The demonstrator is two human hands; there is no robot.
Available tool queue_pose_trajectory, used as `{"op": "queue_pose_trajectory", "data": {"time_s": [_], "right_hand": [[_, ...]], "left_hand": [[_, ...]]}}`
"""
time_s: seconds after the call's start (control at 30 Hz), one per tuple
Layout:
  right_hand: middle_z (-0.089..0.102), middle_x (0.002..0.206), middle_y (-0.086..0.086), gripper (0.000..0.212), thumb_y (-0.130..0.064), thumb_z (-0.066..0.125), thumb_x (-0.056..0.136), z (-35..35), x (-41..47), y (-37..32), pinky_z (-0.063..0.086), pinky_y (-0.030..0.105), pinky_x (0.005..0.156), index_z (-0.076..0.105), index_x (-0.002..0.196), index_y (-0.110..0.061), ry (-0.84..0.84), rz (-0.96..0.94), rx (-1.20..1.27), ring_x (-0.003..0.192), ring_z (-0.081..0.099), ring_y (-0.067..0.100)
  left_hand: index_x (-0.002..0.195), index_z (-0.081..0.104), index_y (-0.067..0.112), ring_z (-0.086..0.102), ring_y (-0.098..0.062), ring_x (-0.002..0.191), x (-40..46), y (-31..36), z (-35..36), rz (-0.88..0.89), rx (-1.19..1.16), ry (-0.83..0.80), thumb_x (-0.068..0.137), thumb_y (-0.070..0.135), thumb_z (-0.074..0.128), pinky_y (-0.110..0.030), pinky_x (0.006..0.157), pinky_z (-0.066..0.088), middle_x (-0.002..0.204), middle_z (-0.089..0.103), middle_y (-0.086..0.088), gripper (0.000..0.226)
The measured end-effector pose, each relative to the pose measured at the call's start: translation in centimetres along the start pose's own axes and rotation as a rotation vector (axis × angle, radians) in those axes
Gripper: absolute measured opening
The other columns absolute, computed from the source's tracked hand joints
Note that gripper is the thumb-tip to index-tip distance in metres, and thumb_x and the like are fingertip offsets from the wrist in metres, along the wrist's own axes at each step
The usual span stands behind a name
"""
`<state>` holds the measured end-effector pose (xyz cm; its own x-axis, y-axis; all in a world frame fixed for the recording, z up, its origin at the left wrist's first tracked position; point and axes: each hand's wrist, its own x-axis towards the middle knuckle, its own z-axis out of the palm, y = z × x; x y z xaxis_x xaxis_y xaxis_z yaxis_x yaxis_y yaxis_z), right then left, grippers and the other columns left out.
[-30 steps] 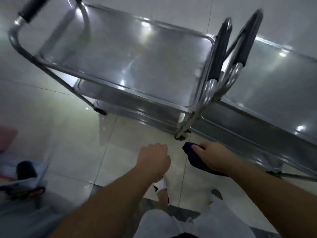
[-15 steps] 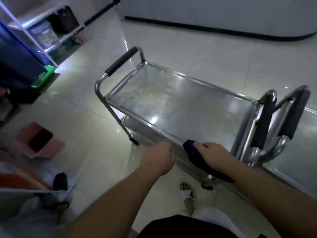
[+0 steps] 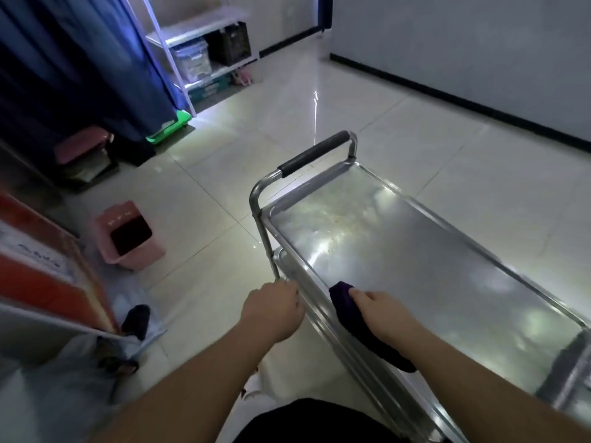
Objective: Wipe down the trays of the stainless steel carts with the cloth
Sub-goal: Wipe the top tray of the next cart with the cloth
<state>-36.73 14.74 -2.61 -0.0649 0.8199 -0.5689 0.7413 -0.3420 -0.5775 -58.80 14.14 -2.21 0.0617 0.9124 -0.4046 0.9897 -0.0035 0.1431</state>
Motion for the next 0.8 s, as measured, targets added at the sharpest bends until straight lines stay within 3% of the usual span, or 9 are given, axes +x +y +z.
{"op": "queue_pose_trajectory", "data": {"time_s": [0.13, 0.3, 0.47, 0.6, 0.8], "right_hand": [[0.072, 0.084, 0.007, 0.062, -0.057, 0.031, 0.104, 0.9, 4.9, -3.5, 0.051, 0.032, 0.077, 0.069, 0.091, -0.011, 0.044, 0.045, -0.093, 0.078, 0.067, 0.021], [0.070, 0.082, 0.006, 0.062, -0.055, 0.030, 0.106, 3.1, 9.2, -8.6, 0.049, 0.031, 0.075, 0.070, 0.091, -0.011, 0.090, 0.176, -0.100, 0.076, 0.065, 0.019], [0.072, 0.105, 0.011, 0.060, -0.052, 0.029, 0.108, 5.2, 11.7, -12.8, 0.050, 0.032, 0.087, 0.072, 0.107, -0.010, 0.085, 0.286, -0.043, 0.091, 0.066, 0.024], [0.069, 0.115, 0.016, 0.053, -0.044, 0.026, 0.111, 5.5, 13.2, -14.4, 0.051, 0.033, 0.094, 0.066, 0.118, -0.009, 0.077, 0.318, -0.031, 0.102, 0.065, 0.029], [0.067, 0.097, 0.008, 0.053, -0.050, 0.027, 0.110, 4.1, 17.6, -14.5, 0.043, 0.029, 0.077, 0.067, 0.097, -0.016, 0.097, 0.358, 0.052, 0.083, 0.062, 0.019]], "left_hand": [[0.123, 0.060, 0.025, 0.063, -0.024, 0.106, 5.3, -4.9, -1.9, 0.047, -0.003, 0.005, 0.102, 0.039, 0.039, -0.038, 0.086, 0.049, 0.121, 0.063, 0.000, 0.032], [0.130, 0.058, 0.028, 0.064, -0.023, 0.108, 10.7, -12.1, -6.1, 0.158, 0.008, -0.001, 0.103, 0.040, 0.042, -0.038, 0.087, 0.051, 0.125, 0.063, 0.002, 0.034], [0.128, 0.058, 0.026, 0.062, -0.024, 0.110, 15.9, -17.1, -9.0, 0.216, 0.064, -0.065, 0.102, 0.039, 0.044, -0.040, 0.092, 0.051, 0.125, 0.062, 0.002, 0.032], [0.120, 0.060, 0.027, 0.065, -0.023, 0.101, 19.9, -17.5, -10.7, 0.303, 0.069, -0.065, 0.101, 0.040, 0.044, -0.038, 0.086, 0.052, 0.117, 0.065, 0.003, 0.028], [0.117, 0.061, 0.024, 0.065, -0.023, 0.095, 25.6, -15.6, -13.7, 0.386, 0.132, -0.020, 0.102, 0.036, 0.044, -0.035, 0.077, 0.049, 0.113, 0.064, 0.004, 0.025]]}}
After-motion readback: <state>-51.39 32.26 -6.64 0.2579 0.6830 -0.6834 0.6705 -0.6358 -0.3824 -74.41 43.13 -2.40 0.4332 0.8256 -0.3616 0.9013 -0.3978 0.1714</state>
